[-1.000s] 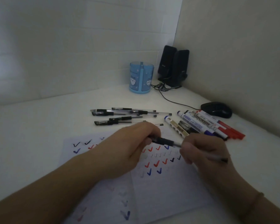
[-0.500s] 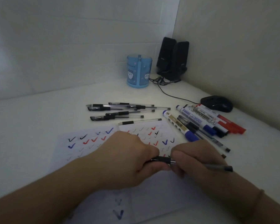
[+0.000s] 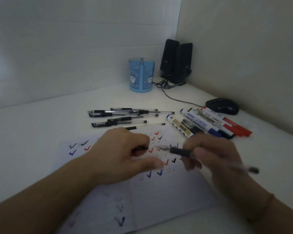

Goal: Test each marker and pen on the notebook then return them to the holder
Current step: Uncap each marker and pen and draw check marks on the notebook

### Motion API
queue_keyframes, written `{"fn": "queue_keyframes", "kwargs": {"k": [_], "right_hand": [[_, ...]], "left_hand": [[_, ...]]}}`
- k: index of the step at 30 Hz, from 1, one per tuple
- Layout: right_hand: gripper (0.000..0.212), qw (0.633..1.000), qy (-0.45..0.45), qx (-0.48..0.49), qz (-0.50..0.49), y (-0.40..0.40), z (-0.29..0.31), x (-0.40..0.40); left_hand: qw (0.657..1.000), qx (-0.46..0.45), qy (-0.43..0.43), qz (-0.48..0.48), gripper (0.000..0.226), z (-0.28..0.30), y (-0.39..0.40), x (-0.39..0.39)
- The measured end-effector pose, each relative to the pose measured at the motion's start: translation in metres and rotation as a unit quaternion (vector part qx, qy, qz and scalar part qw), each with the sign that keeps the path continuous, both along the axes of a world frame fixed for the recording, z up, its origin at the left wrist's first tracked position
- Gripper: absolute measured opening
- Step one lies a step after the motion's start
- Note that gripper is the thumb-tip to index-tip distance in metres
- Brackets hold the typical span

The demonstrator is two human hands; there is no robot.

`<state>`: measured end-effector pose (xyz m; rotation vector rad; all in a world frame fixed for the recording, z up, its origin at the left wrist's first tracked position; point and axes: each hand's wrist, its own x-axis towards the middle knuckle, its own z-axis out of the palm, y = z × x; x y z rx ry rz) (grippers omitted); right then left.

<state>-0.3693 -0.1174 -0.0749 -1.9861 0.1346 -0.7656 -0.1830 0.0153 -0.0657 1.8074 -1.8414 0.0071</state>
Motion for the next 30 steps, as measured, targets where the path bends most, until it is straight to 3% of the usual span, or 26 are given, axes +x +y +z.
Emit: {"fn": "queue_keyframes", "kwargs": {"k": [3, 6, 9, 12, 18, 21, 30], "right_hand": [[0.043, 0.99, -0.035, 0.131, 0.024, -0.016, 0.013, 0.002], [0.063, 0.982, 0.031, 0.186, -0.005, -0.017, 0.013, 0.006], [0.024, 0.982, 0.082, 0.163, -0.04, -0.016, 0.014, 0.007], [0.018, 0.978, 0.081, 0.189, -0.04, -0.013, 0.013, 0.005], [0.022, 0.984, 0.126, 0.057, -0.108, -0.008, 0.006, 0.006], [0.034, 0.98, 0.129, -0.006, -0.149, -0.008, -0.001, 0.008], [0.031, 0.974, 0.162, -0.046, -0.151, -0.011, -0.004, 0.011]], "left_hand": [[0.998, -0.045, 0.031, 0.004, 0.027, 0.0, 0.005, 0.013], [0.996, -0.058, 0.036, 0.055, 0.023, -0.005, 0.002, 0.02], [0.997, -0.039, 0.023, 0.068, 0.023, -0.008, 0.001, 0.02], [0.998, -0.016, 0.007, 0.067, 0.02, -0.009, 0.001, 0.02], [0.999, -0.012, -0.01, 0.051, 0.028, -0.008, 0.001, 0.02], [0.999, -0.013, -0.007, 0.049, 0.031, -0.007, 0.0, 0.019], [0.999, 0.007, -0.009, 0.038, 0.029, -0.007, 0.0, 0.017]]}}
